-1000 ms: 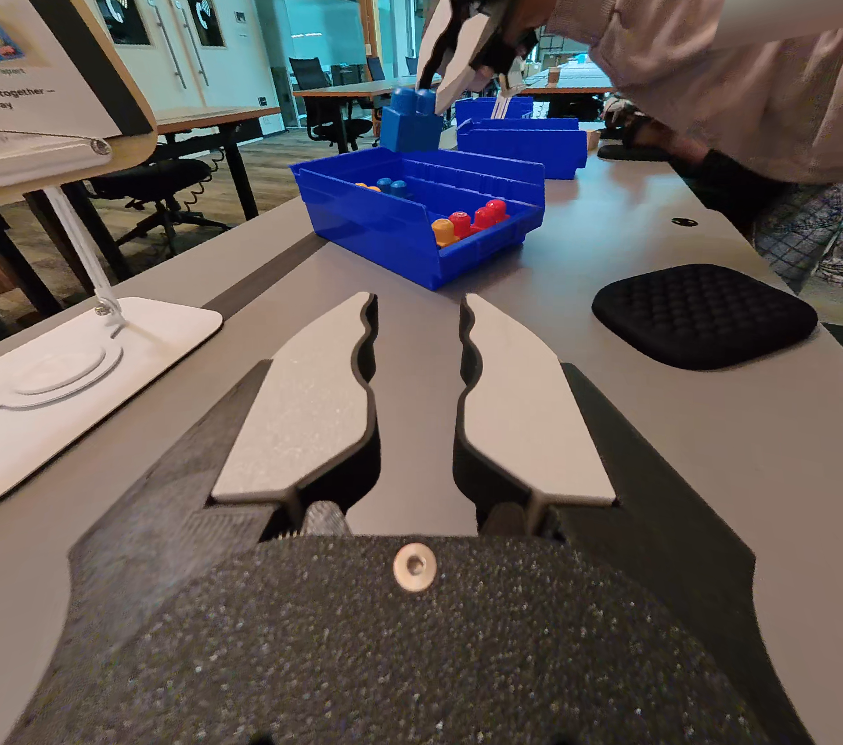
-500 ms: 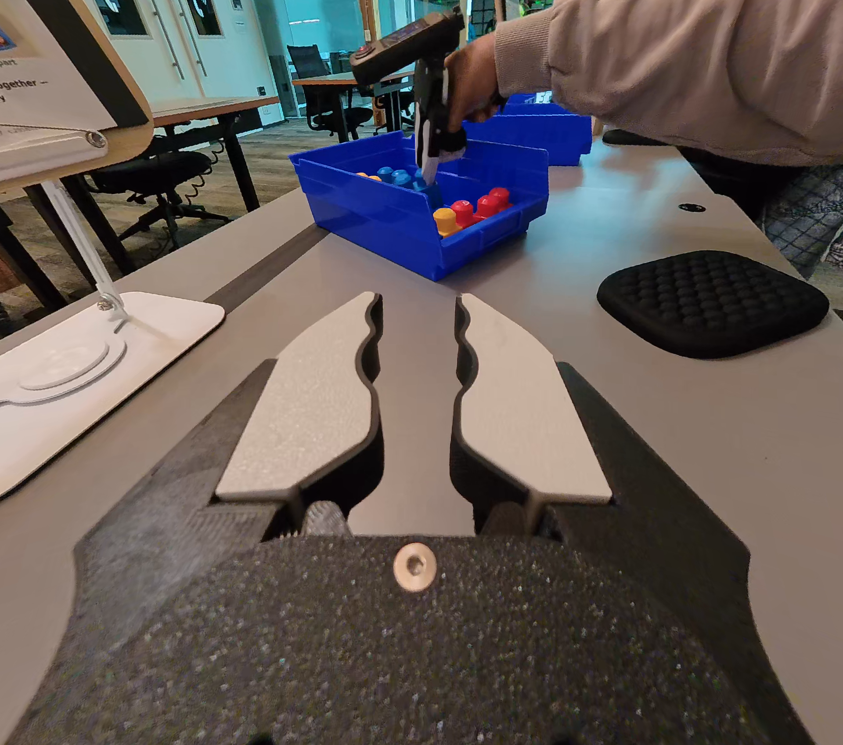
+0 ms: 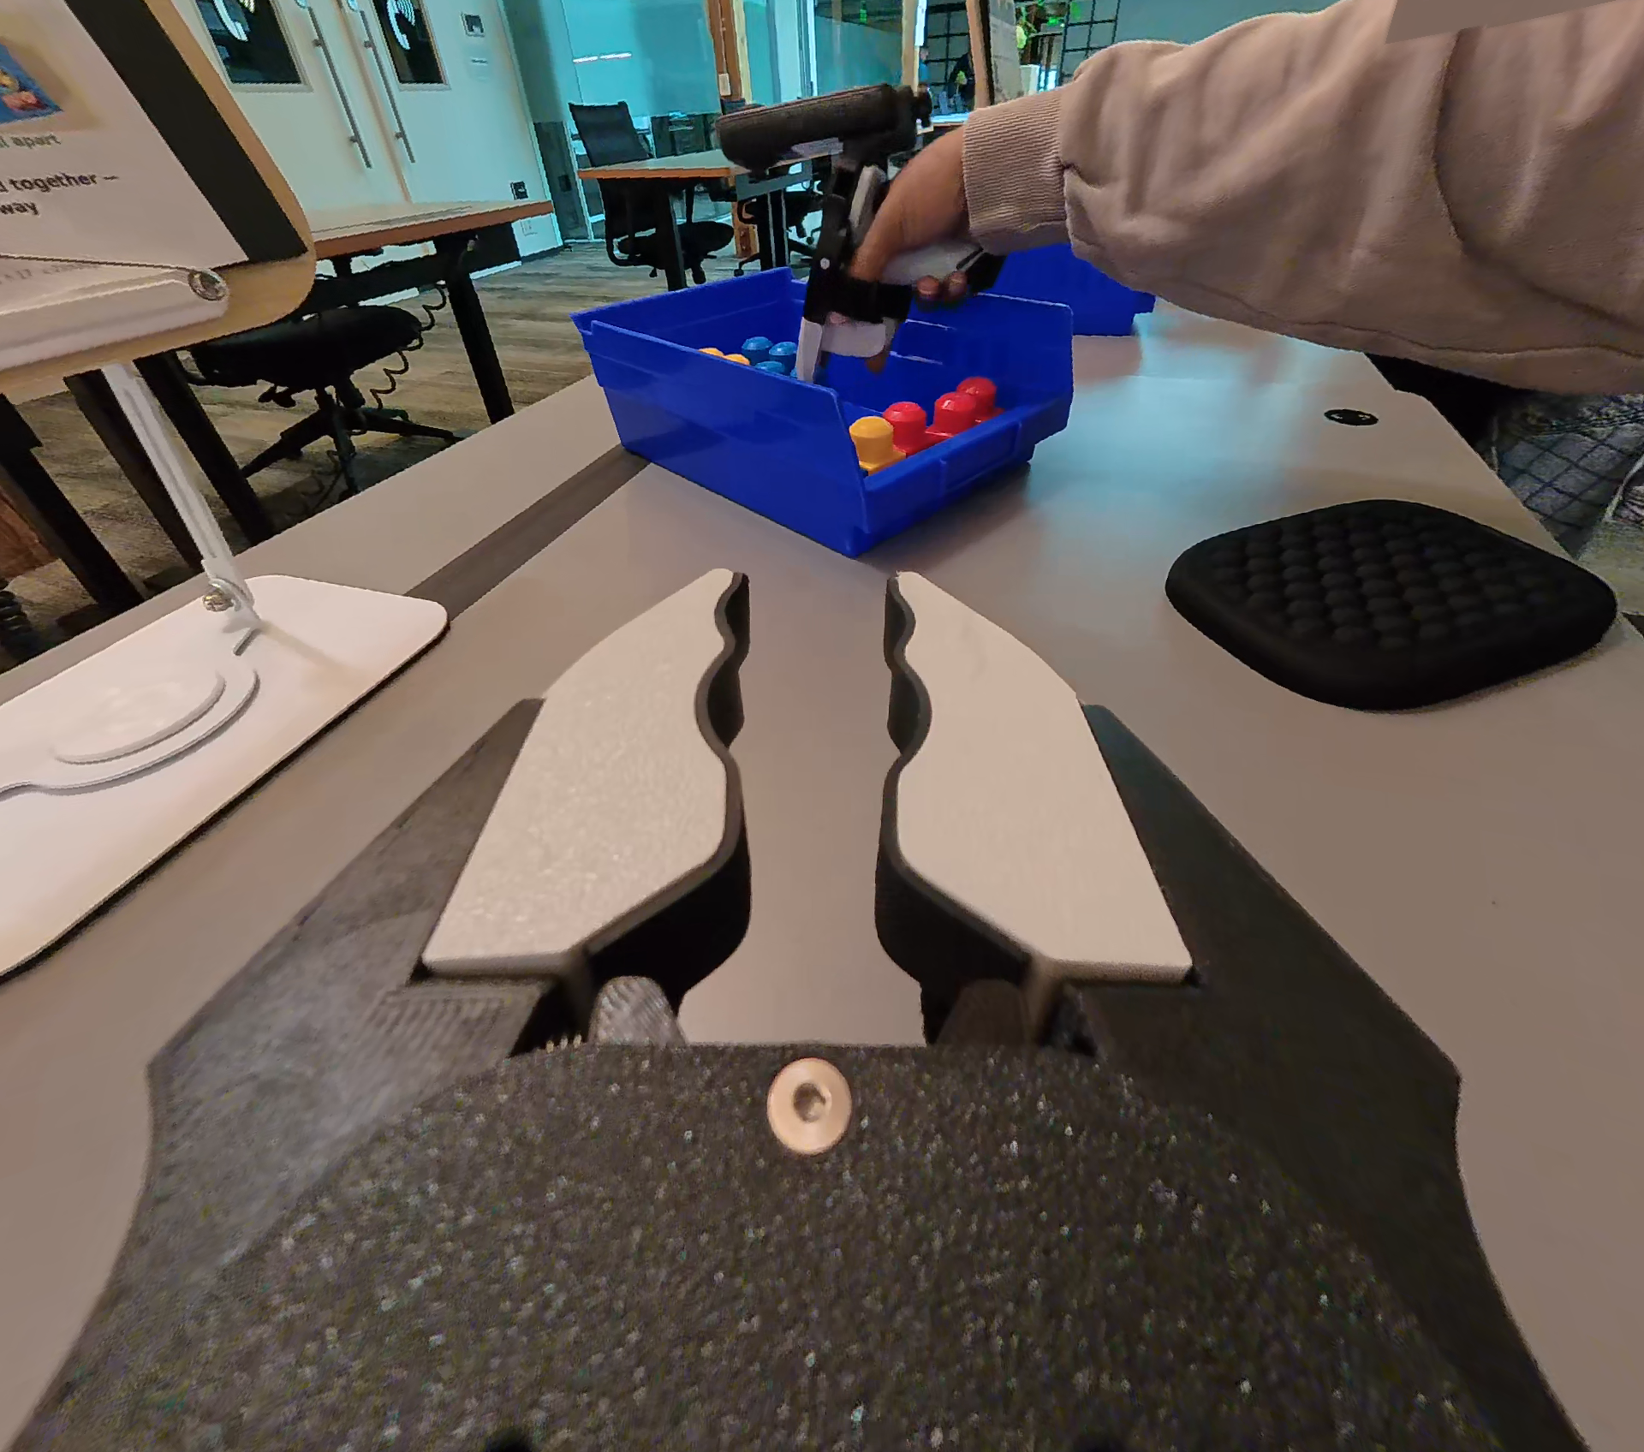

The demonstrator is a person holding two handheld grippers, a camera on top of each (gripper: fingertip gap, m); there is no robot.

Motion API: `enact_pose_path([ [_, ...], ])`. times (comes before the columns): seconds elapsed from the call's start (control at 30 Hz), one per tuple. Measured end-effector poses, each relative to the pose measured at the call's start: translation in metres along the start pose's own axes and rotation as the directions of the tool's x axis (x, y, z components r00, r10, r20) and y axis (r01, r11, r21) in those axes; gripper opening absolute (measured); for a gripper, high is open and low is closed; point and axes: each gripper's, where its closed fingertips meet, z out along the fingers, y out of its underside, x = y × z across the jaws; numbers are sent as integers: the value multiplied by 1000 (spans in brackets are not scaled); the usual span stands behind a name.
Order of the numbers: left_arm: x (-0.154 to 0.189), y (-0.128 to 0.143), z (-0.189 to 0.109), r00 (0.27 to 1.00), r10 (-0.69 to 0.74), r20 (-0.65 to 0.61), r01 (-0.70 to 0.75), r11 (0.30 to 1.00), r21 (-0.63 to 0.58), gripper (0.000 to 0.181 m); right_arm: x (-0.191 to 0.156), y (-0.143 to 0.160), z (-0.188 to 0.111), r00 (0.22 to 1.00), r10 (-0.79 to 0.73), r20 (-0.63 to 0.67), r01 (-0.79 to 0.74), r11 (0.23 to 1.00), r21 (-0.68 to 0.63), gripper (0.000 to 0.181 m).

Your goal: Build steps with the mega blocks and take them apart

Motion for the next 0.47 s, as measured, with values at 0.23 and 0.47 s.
enact_pose_path([
  [0.23, 0, 2, 1, 1000, -1, 0, 1, 1000, -9, 28, -19, -3, -1, 985, 63, 163, -77, 993, 86, 43],
  [0.47, -3, 6, 1, 1000, 1, 13, 0, 1000, -20, 28, -20, -13, -6, 988, 12, 156, -44, 978, 203, 42],
])
